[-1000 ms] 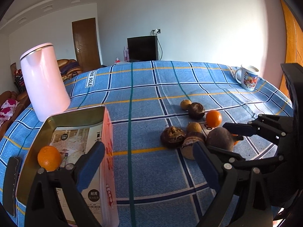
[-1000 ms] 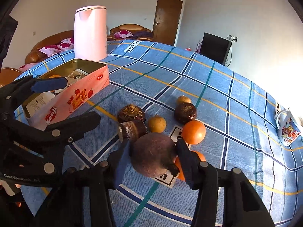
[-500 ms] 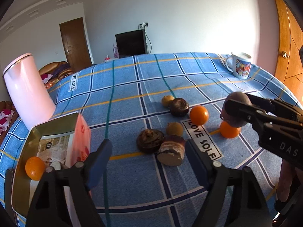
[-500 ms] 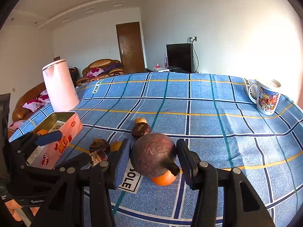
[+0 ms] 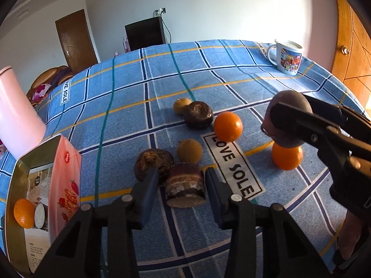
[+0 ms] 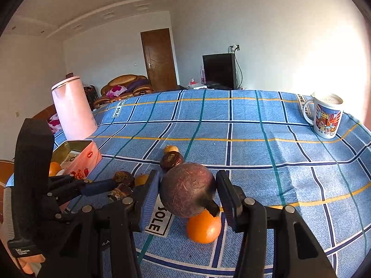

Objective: Organize fruits
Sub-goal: 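Grasp the brown cylindrical pastry with the left gripper while the right gripper holds the mangosteen, then carry the pastry and the mangosteen over the tin with both grippers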

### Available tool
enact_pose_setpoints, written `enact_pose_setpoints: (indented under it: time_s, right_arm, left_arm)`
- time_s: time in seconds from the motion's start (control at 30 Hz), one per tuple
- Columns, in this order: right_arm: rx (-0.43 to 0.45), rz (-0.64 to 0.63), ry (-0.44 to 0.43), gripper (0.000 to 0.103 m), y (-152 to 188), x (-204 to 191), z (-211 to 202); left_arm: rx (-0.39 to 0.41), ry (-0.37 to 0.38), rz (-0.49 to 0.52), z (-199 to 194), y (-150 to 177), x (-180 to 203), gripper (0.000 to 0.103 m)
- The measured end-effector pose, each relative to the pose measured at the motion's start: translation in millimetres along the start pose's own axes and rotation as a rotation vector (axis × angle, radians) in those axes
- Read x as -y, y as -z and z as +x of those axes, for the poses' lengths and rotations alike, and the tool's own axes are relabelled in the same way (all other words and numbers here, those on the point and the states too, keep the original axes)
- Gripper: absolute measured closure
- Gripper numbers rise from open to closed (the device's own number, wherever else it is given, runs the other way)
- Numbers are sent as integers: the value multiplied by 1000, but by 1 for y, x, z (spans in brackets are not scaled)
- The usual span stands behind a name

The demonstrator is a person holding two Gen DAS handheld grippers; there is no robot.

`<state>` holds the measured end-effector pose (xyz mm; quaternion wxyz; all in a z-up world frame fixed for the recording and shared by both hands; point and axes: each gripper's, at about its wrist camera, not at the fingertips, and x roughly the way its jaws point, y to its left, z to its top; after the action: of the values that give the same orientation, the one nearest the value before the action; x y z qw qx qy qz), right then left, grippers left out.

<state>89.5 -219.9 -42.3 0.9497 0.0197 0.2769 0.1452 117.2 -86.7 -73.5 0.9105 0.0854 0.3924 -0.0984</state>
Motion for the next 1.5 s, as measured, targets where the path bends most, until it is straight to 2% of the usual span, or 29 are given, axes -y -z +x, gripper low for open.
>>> enact_pose_setpoints:
  time_s: [0.03, 0.2, 0.53, 1.03, 1.5]
  right_arm:
    - [1, -1, 1, 51, 0, 0, 0]
    - [28, 16, -1, 51, 1, 4, -6]
    - [124, 39, -6, 51, 3, 7, -24]
    - [213, -12, 10, 51, 4, -3, -40]
    - [269, -46, 28, 51, 8, -9, -51]
  left_arm:
    - [0, 8, 0, 0, 0, 0, 67]
    - [33, 37, -29, -6, 0, -7, 67]
    - [188, -8, -63, -34, 4, -12, 67]
    - [315, -52, -107, -58, 14, -18, 67]
    - [396, -71, -126, -72, 20, -21, 67]
